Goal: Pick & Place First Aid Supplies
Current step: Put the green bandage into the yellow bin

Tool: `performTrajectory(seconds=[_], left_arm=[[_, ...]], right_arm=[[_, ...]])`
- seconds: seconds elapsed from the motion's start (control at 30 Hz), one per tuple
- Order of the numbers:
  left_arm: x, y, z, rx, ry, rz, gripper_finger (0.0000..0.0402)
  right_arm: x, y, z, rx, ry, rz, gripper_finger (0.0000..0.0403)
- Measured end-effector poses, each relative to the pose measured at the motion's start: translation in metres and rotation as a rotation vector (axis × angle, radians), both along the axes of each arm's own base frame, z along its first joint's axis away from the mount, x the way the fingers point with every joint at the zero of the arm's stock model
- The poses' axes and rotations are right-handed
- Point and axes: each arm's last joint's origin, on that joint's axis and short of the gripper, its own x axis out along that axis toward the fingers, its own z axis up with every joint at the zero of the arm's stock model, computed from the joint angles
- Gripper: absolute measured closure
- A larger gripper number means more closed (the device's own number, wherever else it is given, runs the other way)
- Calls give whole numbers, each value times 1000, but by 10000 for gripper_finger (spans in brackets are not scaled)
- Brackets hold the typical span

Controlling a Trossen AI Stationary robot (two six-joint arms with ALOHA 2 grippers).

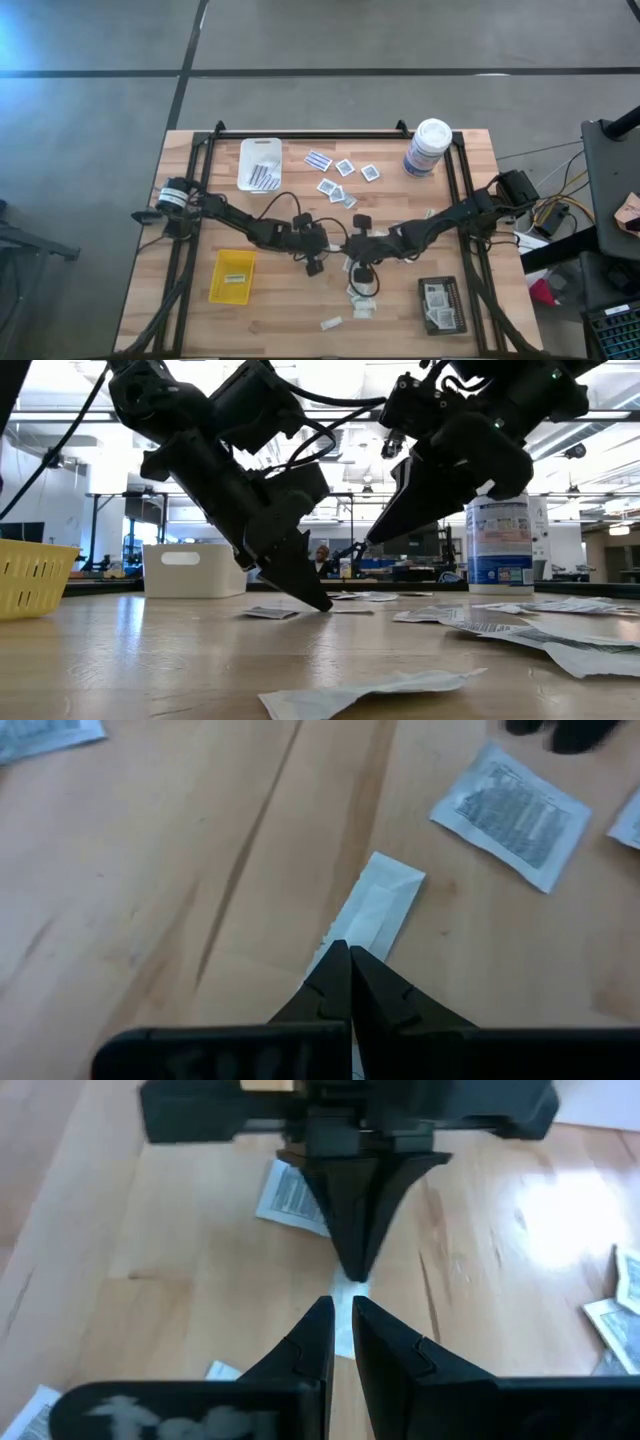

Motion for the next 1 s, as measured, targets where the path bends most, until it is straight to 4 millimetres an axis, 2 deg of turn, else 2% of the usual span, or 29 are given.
performTrajectory(seconds=[0.23, 0.4, 0.67, 0.73, 0.9, 1.0], left_arm=[[0, -1, 7, -43, -19, 7, 401], [0, -1, 12, -62, -36, 25, 401], [0, 0, 12, -76, -38, 43, 401], [0, 0, 12, -77, -38, 44, 401], [0, 0, 12, -78, -38, 46, 401], [0, 0, 12, -77, -36, 46, 401]], right_arm=[[-3, 0, -3, -19, 61, 58, 332], [-10, 6, -8, -88, 129, 178, 302], [-7, 9, -7, -211, 90, 241, 302], [-3, 11, -12, -222, 77, 253, 303], [4, 16, -40, -300, 143, 269, 298], [14, 20, -41, -308, 120, 245, 299]])
